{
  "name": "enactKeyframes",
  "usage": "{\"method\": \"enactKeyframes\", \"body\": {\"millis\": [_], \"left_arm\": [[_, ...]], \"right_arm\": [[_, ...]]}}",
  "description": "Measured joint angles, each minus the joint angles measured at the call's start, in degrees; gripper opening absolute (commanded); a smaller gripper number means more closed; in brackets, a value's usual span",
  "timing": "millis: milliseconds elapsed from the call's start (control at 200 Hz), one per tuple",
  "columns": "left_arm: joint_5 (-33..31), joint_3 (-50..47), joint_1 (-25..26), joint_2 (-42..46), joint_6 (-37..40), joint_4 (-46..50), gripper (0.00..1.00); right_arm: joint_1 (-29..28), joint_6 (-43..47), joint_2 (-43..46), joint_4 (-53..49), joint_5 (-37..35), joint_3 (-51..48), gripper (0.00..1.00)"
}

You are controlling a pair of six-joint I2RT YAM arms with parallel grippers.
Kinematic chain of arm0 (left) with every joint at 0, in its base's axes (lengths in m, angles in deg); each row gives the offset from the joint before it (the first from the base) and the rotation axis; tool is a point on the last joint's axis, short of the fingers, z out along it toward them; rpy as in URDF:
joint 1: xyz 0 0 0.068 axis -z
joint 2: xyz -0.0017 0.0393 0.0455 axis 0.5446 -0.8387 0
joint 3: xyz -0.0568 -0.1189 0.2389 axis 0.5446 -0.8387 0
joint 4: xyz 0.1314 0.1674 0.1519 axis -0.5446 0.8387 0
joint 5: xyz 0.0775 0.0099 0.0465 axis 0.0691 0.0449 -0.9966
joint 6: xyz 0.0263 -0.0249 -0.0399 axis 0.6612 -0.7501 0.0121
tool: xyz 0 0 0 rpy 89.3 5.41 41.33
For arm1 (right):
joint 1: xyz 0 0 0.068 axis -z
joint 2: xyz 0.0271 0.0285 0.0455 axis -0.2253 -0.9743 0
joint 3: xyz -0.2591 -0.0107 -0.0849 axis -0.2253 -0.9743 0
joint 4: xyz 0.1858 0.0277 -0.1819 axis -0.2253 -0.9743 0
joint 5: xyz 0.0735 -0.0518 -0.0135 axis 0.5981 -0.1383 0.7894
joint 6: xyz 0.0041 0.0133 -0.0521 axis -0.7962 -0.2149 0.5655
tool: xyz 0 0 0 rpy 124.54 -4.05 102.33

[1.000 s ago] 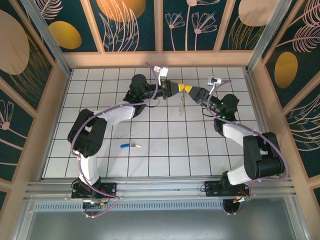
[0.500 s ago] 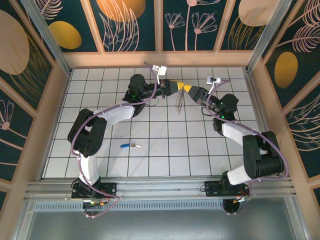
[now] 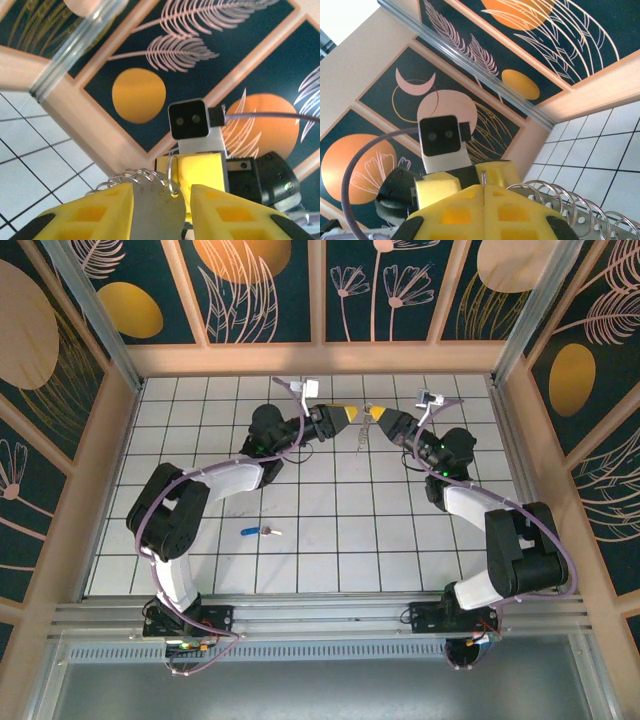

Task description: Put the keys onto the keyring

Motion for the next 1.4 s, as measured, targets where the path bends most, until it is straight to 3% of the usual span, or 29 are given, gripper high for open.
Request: {"method": "enactKeyframes", "body": {"millis": [185, 450, 1401], "left_arm": [[-4.9, -2.2, 0.0, 1.2, -3.7, -5.4, 0.36], [-6.5, -2.3, 0.0, 0.0, -9.0, -11.6, 0.36], [-6.8, -2.3, 1.4, -2.8, -10.8, -13.1, 0.34]], "right_arm": [[-0.6, -2.1, -0.2, 1.4, -1.9, 0.0, 0.0], [-2.4, -3.4, -1.0, 2.2, -3.7, 1.2, 0.0], [-4.8, -4.4, -3.0, 4.3, -5.0, 2.6, 0.0]]}}
